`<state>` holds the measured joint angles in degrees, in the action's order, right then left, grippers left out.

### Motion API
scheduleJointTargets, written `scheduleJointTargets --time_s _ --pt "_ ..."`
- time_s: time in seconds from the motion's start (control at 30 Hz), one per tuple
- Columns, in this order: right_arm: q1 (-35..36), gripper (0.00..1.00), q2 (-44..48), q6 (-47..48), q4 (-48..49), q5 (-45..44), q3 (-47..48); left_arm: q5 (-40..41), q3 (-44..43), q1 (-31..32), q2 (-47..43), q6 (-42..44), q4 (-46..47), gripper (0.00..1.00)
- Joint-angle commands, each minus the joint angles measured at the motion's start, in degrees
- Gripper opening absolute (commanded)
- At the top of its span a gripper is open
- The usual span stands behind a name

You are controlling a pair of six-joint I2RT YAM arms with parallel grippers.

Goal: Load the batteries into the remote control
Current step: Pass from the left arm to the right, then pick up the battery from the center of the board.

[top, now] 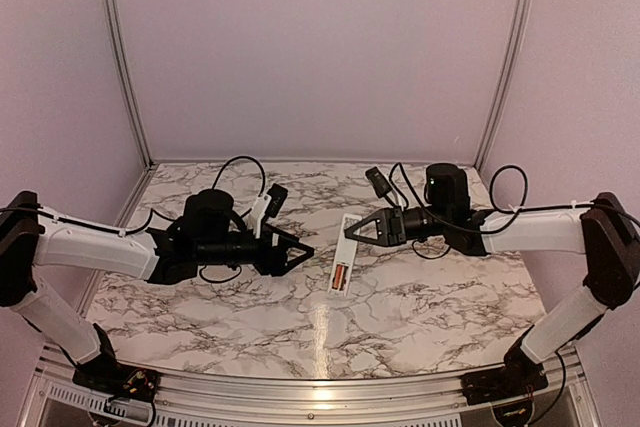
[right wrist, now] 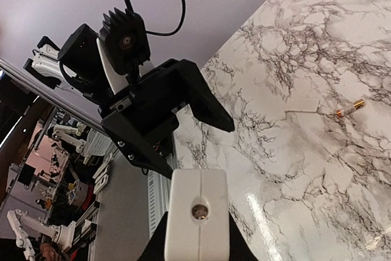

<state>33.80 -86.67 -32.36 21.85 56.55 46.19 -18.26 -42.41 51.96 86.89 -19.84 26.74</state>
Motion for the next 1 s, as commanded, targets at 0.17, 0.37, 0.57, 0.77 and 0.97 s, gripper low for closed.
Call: scheduleJointTargets --time_s 0.17,0.37,0.57,0.77,0.97 --pt "-3.6 0.00 1.7 -5.4 7.9 0.5 -4.5 23.5 -14.4 -4.2 4.3 7.5 -29.3 0.64" --pt "-5.7 0.00 -0.2 -7.5 8.4 -0.1 -5.4 26.7 -26.0 -4.6 16.5 11.2 -41.6 0.48" --pt "-6.7 0.00 -0.2 -7.2 7.9 -0.2 -6.1 28.0 -31.7 -4.9 24.2 12.4 -44.1 0.38" --pt "-6.7 0.00 -0.7 -7.9 9.0 0.2 -6.9 28.1 -35.2 -5.1 28.9 13.0 -44.5 0.36" --pt "-6.7 0.00 -1.8 -9.4 10.6 0.7 -7.3 27.8 -37.9 -5.3 32.6 13.3 -45.6 0.32"
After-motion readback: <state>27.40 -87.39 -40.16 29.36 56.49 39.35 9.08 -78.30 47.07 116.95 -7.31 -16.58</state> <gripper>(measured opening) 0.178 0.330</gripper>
